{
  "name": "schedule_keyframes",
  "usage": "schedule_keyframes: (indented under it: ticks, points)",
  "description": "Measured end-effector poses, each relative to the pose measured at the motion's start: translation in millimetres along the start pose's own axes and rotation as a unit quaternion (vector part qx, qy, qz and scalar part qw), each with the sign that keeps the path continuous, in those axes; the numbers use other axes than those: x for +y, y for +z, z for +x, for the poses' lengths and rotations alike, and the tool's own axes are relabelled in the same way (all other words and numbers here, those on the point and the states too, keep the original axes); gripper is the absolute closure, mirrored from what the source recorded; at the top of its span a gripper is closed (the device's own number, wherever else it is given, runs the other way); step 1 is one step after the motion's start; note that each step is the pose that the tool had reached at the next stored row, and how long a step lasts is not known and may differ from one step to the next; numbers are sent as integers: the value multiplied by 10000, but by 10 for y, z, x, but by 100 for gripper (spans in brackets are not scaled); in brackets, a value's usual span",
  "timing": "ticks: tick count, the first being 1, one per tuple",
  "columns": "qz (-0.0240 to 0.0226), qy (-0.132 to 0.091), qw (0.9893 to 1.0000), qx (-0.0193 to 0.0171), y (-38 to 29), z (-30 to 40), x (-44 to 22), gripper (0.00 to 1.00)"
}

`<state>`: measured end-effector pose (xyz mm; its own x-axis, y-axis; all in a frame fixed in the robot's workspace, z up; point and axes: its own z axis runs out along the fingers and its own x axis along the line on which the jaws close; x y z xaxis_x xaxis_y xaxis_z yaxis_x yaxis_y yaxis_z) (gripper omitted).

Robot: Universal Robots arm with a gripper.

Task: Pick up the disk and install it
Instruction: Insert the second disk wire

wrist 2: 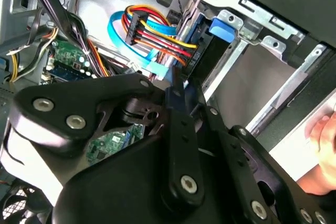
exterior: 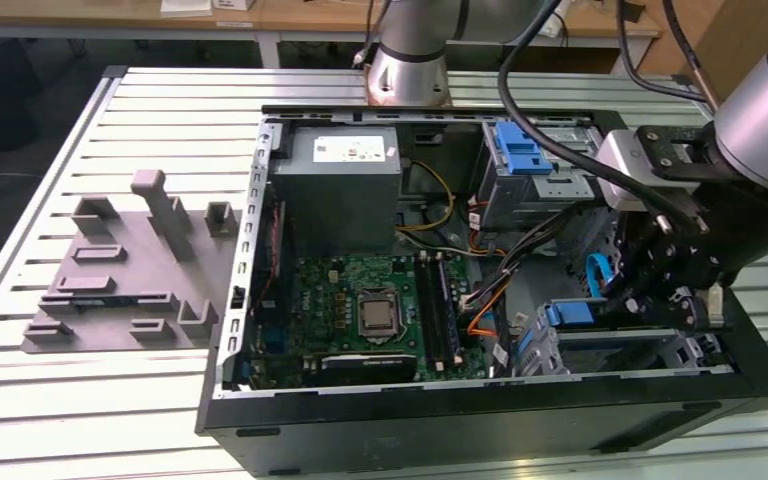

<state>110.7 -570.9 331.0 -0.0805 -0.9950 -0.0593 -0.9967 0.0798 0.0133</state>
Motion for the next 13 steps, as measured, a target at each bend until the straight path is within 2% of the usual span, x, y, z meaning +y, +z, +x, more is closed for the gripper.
schedule_keyframes:
  ticks: [3, 4, 5, 6, 13]
  points:
    - [0, 0, 10000, -3, -21, -2, 0, 76]
    - [-1, 0, 10000, -3, -32, -2, 1, 70]
    - [-1, 0, 10000, -4, -44, -3, 1, 70]
    - [-2, 0, 10000, -3, -57, -4, 1, 64]
    - [-5, 0, 10000, -5, -142, -8, 2, 64]
